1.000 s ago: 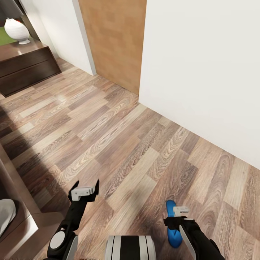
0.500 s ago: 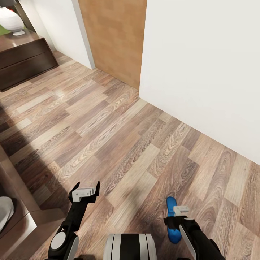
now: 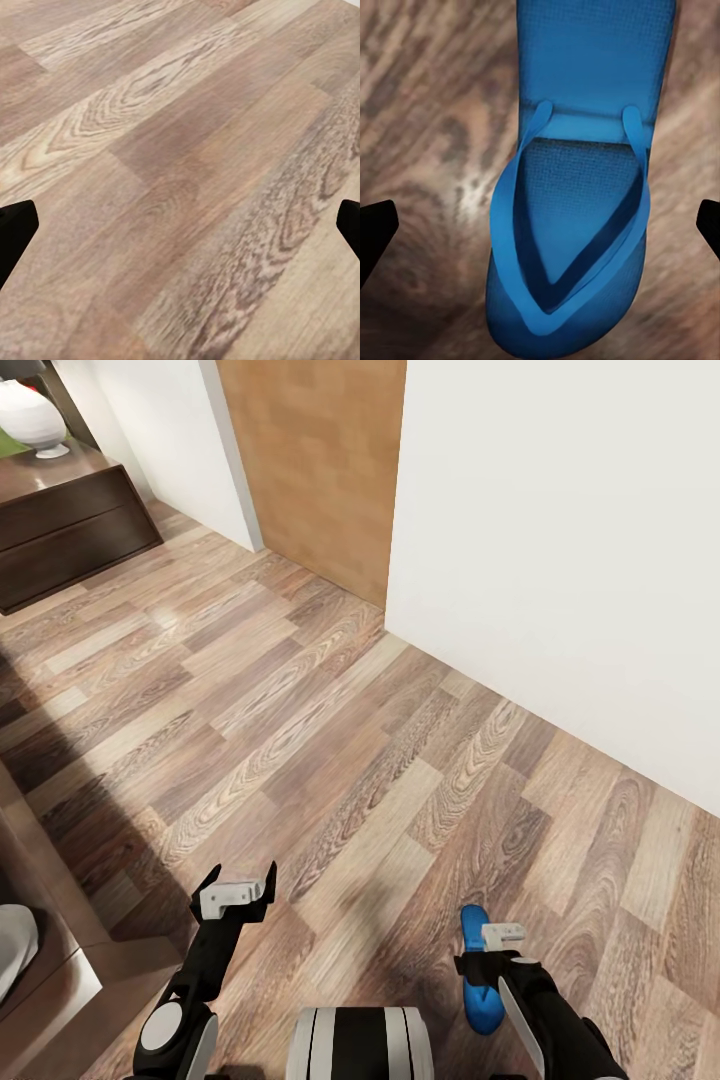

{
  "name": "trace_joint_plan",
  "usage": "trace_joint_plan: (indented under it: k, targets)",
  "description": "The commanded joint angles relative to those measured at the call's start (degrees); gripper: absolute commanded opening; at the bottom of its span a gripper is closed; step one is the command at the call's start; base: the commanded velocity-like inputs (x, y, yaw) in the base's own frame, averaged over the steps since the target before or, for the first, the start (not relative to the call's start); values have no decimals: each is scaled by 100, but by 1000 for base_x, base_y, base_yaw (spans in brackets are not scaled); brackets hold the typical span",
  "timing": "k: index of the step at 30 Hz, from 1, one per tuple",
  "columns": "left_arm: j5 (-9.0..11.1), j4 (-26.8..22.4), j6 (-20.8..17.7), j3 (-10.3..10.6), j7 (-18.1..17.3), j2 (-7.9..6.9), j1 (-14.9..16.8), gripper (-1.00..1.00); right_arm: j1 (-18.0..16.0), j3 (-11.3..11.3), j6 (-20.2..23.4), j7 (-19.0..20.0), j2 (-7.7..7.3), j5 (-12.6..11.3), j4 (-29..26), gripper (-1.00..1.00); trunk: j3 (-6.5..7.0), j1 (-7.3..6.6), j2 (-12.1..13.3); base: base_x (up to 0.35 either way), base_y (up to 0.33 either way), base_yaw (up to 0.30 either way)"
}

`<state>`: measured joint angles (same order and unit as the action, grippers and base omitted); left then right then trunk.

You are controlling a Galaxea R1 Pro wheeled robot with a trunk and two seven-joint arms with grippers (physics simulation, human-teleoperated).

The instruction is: In the bedroom, move the book from the bed onto either nightstand, and place the two sandals side by side next to the bed.

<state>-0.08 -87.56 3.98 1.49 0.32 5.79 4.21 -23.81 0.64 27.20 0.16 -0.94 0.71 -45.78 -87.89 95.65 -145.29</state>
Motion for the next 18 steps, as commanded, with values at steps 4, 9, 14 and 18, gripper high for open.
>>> trace_joint_plan:
  k: [4, 9, 14, 18]
  targets:
    - [-1, 1, 16, 1, 3, 1, 1, 100, 0, 6, 31, -4, -4, 8, -9, 100, -3, -1, -1, 0, 0, 0]
    - [-1, 2, 15, 1, 3, 4, 1, 100, 0, 6, 31, -7, -8, 8, -10, 100, -3, -1, -1, 0, 0, 0]
    - [-1, 1, 15, 1, 3, 4, 1, 100, 0, 4, 31, -7, -11, 8, -9, 100, -114, 12, -8, 0, 0, 0]
    - [-1, 2, 15, 1, 3, 9, 1, 100, 0, 2, 31, -7, -11, 8, -9, 100, -203, 22, -13, 0, 0, 0]
